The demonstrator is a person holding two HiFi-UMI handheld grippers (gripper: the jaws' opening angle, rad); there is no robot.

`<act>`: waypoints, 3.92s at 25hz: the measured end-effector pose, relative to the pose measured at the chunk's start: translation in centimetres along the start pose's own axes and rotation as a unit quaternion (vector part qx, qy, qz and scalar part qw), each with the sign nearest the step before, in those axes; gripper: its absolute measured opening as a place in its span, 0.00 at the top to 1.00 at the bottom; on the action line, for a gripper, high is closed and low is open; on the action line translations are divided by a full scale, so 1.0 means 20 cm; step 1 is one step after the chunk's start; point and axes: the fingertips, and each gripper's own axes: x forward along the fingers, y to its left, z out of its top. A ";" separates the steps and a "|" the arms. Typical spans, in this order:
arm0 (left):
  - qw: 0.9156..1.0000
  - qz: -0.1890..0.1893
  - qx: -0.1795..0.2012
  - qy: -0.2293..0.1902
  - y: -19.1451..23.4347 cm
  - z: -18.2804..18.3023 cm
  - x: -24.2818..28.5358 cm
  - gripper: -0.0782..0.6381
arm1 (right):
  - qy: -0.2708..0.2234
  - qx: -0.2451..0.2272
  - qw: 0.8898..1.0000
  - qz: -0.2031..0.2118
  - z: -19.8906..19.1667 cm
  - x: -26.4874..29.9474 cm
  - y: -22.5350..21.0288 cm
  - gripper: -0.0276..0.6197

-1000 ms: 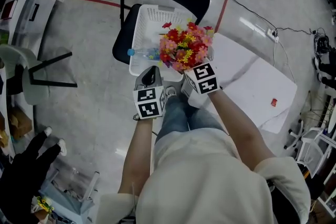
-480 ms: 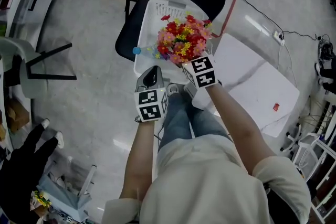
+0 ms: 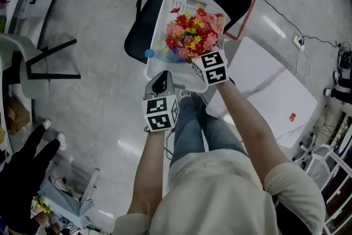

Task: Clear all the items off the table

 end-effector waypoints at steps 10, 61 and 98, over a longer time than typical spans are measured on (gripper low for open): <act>1.000 0.003 -0.011 0.003 0.07 -0.01 0.08 0.88 | 0.010 0.000 1.000 -0.004 -0.05 0.25 -0.04 0.04; 1.000 -0.004 -0.024 0.006 0.08 -0.09 0.24 0.88 | 0.077 0.051 0.996 -0.003 -0.41 0.78 -0.15 0.04; 1.000 -0.019 0.006 -0.015 -0.21 0.08 -0.03 0.88 | 0.018 0.060 0.996 -0.065 0.00 -0.15 -0.11 0.80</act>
